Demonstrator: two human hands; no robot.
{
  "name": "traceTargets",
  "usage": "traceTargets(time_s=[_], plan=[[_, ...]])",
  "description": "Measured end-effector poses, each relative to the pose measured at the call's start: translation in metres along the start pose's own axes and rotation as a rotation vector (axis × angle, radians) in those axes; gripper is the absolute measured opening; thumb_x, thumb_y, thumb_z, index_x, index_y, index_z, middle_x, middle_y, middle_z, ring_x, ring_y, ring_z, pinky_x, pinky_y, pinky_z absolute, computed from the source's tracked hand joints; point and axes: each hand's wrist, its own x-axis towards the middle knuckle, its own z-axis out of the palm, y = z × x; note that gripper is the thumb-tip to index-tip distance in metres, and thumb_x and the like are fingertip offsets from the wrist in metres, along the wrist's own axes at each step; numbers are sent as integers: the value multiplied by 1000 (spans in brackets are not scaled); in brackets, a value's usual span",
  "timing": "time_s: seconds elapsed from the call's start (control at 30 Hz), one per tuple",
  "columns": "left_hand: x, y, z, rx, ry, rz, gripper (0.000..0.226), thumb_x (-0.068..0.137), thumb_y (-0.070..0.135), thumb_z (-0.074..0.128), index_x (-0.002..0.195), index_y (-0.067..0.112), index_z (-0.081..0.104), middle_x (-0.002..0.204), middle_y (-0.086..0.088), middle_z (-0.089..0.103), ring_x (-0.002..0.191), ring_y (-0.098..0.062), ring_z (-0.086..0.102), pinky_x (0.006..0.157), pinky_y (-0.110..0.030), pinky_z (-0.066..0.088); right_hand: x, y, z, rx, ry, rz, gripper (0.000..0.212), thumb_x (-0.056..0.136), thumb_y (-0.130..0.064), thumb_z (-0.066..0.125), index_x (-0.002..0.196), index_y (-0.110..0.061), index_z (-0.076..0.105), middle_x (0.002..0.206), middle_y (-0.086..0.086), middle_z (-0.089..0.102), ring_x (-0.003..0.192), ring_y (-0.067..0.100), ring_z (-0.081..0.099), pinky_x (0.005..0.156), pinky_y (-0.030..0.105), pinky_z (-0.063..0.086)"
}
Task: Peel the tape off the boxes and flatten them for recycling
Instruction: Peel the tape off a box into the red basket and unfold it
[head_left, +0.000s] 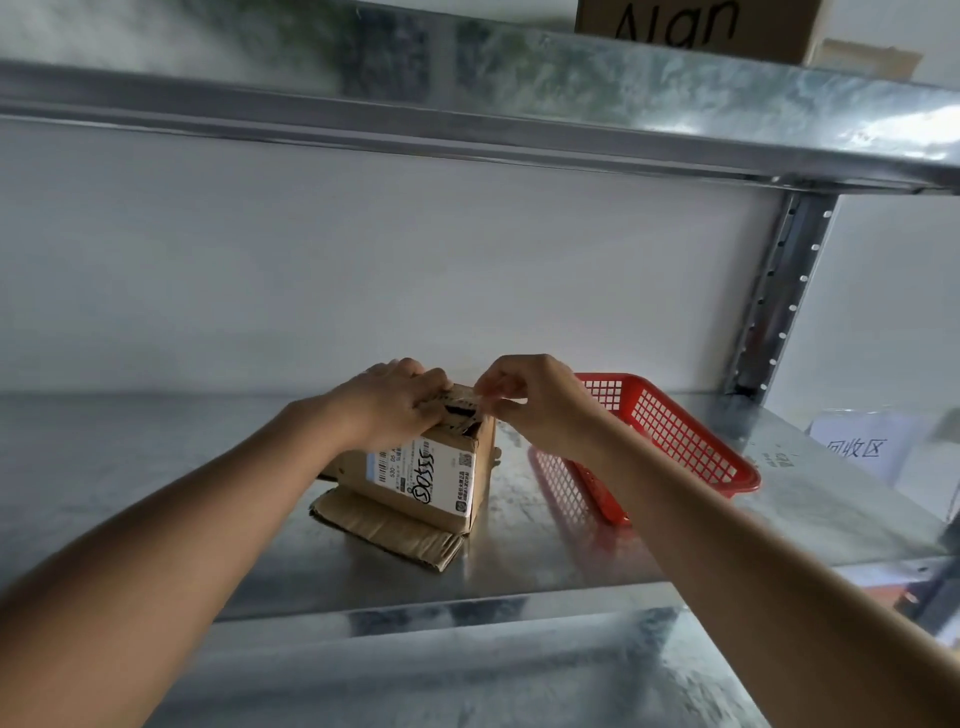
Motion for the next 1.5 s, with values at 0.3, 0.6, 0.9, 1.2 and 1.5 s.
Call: traceTargets(time_s=[0.3, 0.6, 0.9, 1.2, 1.5], plan=[[-1, 24, -6, -6, 5, -33, 67, 77, 95, 20, 95, 37, 47, 113, 2, 54, 132, -29, 41, 99, -54, 41, -18, 11, 29, 91, 293, 10, 21, 94, -11, 73, 113, -19, 75, 107, -8, 76, 95, 1, 65, 70, 0, 42], [-1, 33, 4, 17, 42, 87, 24, 86, 88, 32, 101, 70, 38, 107, 18, 47, 106, -16, 55, 90, -47, 48, -14, 10, 18, 152, 242, -14, 29, 88, 0, 74, 94, -25, 62, 78, -9, 72, 70, -3, 69, 48, 12, 48], [-3, 28, 6, 42, 51, 121, 64, 88, 86, 19, 145, 59, 32, 136, 19, 49, 130, -15, 45, 104, -47, 33, -13, 17, 5, 266, 67, 110, 27, 95, -5, 69, 88, -22, 49, 101, 9, 67, 81, 29, 71, 60, 36, 53], [-2, 26, 7, 36, 22, 126, 76, 83, 85, 20, 151, 53, 31, 146, 19, 43, 136, -15, 41, 109, -48, 33, -22, 27, 23, 318, 295, 230, 29, 87, -29, 82, 107, -30, 62, 113, -4, 64, 85, 8, 72, 57, 19, 59], [0, 27, 9, 4, 35, 103, 90, 79, 86, 25, 158, 45, 8, 161, 13, 37, 146, -23, 37, 115, -54, 33, -27, 19, 36, 224, 344, 150, 24, 87, -56, 73, 101, -37, 79, 104, -13, 68, 85, 2, 69, 75, 28, 59]])
